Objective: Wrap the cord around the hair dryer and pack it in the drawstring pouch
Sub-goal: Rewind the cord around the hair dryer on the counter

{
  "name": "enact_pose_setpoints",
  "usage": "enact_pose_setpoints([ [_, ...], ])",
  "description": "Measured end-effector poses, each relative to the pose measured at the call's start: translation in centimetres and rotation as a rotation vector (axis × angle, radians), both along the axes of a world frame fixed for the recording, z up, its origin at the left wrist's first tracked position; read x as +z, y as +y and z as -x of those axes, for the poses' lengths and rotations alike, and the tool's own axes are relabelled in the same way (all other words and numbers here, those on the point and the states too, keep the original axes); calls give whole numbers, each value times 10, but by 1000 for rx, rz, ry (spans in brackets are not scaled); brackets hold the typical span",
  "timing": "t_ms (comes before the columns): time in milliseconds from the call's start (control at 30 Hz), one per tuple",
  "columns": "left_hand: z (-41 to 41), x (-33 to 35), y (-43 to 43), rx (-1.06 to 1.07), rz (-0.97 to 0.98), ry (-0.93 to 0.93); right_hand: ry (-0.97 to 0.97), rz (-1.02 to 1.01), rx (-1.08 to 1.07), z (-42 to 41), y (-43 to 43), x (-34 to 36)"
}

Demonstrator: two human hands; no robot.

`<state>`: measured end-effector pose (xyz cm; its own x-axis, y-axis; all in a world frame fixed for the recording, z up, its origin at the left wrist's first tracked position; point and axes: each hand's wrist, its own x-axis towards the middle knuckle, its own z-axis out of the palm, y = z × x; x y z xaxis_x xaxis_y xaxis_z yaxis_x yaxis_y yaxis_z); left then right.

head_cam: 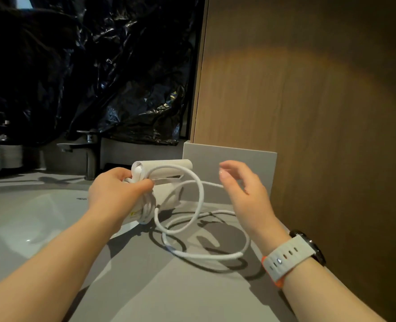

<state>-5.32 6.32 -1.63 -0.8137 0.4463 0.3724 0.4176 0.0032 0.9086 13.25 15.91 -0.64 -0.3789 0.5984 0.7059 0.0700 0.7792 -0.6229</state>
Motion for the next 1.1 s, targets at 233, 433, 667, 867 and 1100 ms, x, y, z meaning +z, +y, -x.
enact_pose_setpoints([
  [233,-3,-6,4,-19,6,59,-431,323,569,17,-32,-14],
  [433,-2,-6,4,23,43,137,52,754,585,10,-25,5],
  [667,-12,0,1,-14,104,475,-104,-134,-221,-17,9,7],
  [867,-6,2,-5,-41,89,719,-246,-238,-563,-21,11,7],
  [1100,-4,-2,-5,-179,171,915,-163,-166,-566,-22,13,6],
])
